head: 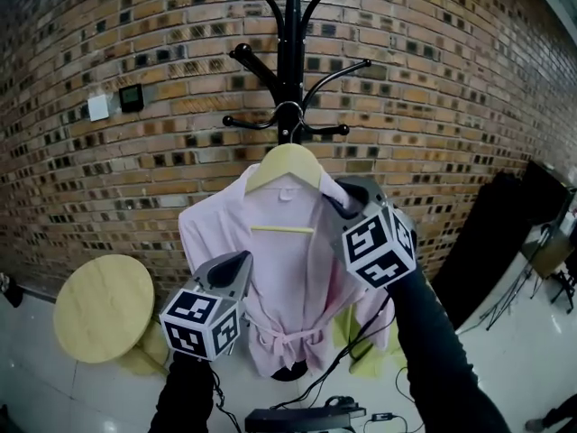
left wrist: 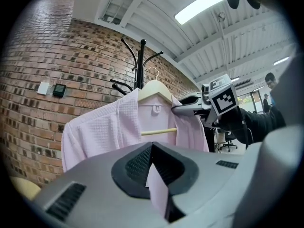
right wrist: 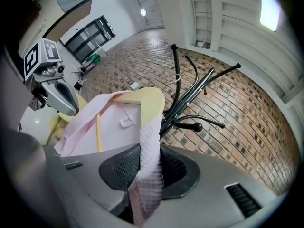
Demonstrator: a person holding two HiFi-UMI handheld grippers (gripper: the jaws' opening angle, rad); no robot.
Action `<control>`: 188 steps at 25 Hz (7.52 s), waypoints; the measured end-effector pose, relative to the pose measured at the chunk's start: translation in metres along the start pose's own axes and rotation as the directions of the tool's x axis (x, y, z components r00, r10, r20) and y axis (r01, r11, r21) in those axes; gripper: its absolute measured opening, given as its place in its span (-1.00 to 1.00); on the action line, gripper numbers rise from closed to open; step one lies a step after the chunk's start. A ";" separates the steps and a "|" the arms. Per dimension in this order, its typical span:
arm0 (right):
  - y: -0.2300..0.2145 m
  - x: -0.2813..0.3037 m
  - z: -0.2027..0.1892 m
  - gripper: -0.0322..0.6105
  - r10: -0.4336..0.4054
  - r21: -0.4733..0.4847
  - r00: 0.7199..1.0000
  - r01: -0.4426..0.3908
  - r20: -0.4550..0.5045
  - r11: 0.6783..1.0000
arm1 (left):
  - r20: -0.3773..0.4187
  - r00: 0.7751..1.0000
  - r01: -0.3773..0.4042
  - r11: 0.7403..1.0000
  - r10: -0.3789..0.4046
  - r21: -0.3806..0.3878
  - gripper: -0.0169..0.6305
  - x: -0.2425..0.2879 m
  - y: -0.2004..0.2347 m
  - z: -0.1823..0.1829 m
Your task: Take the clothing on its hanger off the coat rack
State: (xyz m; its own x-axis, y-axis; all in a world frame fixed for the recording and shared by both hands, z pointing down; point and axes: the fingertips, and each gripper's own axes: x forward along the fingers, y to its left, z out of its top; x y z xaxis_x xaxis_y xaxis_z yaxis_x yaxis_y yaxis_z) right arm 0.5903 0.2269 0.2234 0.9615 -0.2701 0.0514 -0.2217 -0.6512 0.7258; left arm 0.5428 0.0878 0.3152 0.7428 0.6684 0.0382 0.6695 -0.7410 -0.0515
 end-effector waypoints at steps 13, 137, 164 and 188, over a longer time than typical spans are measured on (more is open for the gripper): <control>0.107 0.037 0.113 -0.59 0.229 0.005 0.950 -0.236 0.214 0.972 | -0.011 0.933 -0.360 0.933 0.360 -0.018 -0.91 -0.136 0.081 -0.004; 1.034 -1.062 0.698 -0.59 0.520 -0.956 -0.848 -0.227 0.100 -0.186 | -0.416 -0.838 -0.351 -0.933 0.353 -0.085 -0.91 -1.288 -0.472 -0.165; 1.241 -1.011 0.519 -0.58 0.811 -0.890 -0.553 -0.252 -0.190 -0.379 | -0.549 -0.755 -0.335 -0.931 0.358 -0.146 -0.91 -1.322 -0.486 -0.250; 1.050 -1.026 0.516 -0.88 0.415 -0.582 -0.905 -0.291 -0.088 -0.759 | -0.537 -0.757 -0.300 -0.928 0.373 -0.222 -0.91 -1.302 -0.490 -0.303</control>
State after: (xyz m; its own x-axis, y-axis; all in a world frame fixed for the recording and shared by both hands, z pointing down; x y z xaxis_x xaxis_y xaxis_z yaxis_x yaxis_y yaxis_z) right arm -0.7123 -0.5455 0.5786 -0.9483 0.0366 0.3153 -0.0172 0.9859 -0.1662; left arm -0.7502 -0.4384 0.5930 -0.3093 -0.8163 0.4878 -0.8424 0.4732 0.2578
